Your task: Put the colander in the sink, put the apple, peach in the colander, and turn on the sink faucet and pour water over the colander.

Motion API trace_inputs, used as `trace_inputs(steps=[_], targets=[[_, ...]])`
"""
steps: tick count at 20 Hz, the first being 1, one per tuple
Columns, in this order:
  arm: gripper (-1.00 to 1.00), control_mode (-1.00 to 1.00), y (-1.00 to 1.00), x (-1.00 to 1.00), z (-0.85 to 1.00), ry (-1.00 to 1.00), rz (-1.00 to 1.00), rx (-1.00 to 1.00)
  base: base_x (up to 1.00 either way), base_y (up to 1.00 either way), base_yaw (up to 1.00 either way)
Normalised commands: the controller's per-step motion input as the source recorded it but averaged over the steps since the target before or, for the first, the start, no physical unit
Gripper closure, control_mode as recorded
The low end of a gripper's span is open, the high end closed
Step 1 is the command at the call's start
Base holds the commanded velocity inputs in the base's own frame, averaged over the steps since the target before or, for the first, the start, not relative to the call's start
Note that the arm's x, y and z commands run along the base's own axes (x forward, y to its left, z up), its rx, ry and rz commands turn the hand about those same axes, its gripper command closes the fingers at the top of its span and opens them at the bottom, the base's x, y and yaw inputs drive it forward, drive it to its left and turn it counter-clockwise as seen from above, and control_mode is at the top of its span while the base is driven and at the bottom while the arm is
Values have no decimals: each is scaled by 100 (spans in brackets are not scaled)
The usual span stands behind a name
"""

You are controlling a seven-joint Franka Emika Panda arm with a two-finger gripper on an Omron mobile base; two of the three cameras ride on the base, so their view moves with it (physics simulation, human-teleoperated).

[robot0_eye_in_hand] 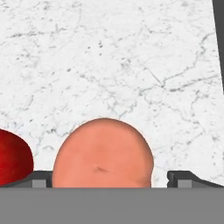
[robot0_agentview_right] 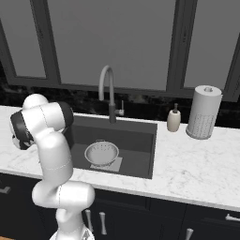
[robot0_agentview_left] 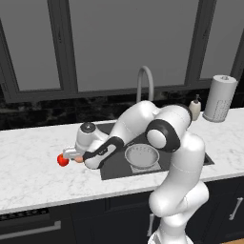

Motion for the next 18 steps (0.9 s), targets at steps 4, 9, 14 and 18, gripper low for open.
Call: trace_inputs(steps=[4,9,14,18], targets=[[-100,-100,0,0,-4,0,0,0,0,0,0],[100,-100,0,0,0,0,0,0,0,0,0],[100,-100,0,0,0,0,0,0,0,0,0],[100,-100,-1,-5,0,0,0,0,0,0,0]])
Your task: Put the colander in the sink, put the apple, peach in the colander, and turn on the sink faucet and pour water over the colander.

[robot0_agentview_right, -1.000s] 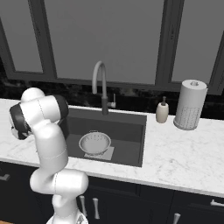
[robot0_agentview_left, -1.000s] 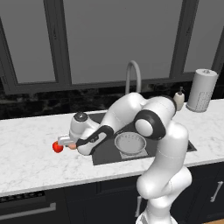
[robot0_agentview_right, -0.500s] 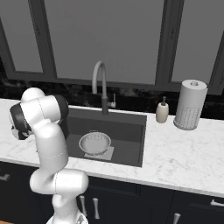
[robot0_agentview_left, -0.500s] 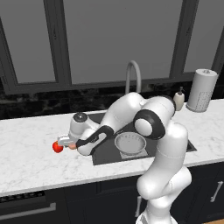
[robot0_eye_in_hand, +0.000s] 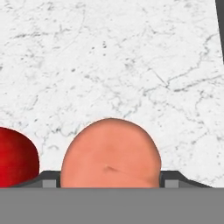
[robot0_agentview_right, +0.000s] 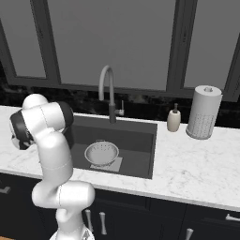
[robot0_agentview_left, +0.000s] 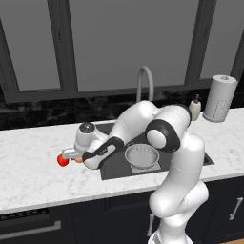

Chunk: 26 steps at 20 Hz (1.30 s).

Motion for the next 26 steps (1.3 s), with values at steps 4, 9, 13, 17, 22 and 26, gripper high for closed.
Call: trace_inputs(steps=[4,9,13,17,22,26], targets=[[100,-100,-36,-34,21,0,-1,0,0,0,0],[100,-100,-53,-34,42,0,-3,0,0,0,0],[100,-100,-80,-13,22,1,-8,0,0,0,0],[100,-100,-89,2,25,3,-14,0,0,0,0],[100,-100,-92,2,9,5,-12,0,0,0,0],[100,-100,-71,5,2,6,-15,0,0,0,0]])
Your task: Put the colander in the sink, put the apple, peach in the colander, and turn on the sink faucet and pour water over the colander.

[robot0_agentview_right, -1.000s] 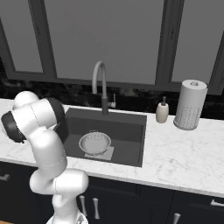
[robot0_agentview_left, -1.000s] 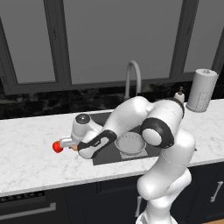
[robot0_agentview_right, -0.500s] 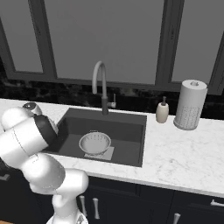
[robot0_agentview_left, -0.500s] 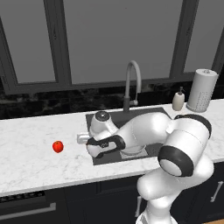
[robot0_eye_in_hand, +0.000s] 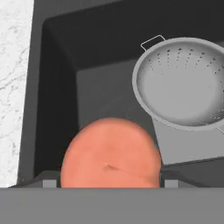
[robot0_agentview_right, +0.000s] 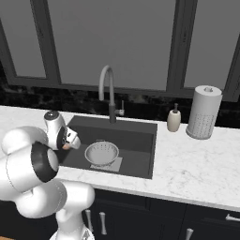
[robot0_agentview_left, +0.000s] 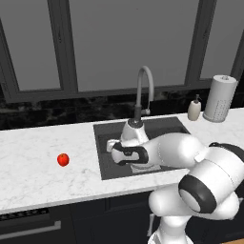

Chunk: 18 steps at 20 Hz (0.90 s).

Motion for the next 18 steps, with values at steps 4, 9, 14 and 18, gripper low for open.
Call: trace_inputs(steps=[4,9,14,18], targets=[[100,-100,-67,12,0,7,-16,-2,0,0,0],[100,-100,-52,29,0,4,-13,-4,0,0,0],[100,-100,-17,36,-18,0,-9,-7,0,0,0],[100,-100,-16,12,-49,0,-7,-6,0,0,0]])
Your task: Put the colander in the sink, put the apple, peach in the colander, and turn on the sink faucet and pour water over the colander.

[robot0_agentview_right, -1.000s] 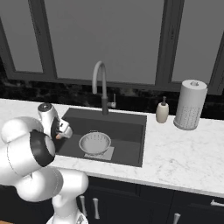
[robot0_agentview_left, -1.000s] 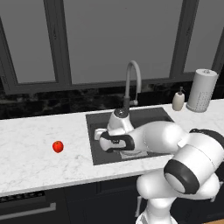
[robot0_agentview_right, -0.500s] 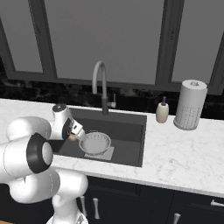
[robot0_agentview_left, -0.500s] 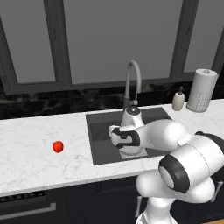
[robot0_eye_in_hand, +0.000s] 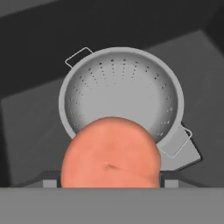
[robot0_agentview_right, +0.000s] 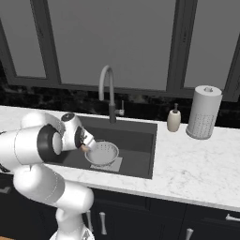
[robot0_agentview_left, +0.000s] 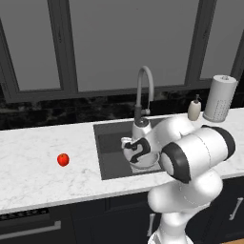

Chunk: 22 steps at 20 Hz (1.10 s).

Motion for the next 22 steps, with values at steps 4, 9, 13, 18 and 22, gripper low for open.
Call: trace_inputs(steps=[4,9,13,18,22], targets=[[100,-100,-17,2,-50,0,-7,-2,0,0,0],[100,-100,-21,7,-22,2,-4,0,0,0,0],[100,-100,-13,8,-13,3,-1,0,0,0,0],[100,-100,0,13,-13,0,0,0,0,0,0],[100,-100,0,24,-4,0,0,0,0,0,0]])
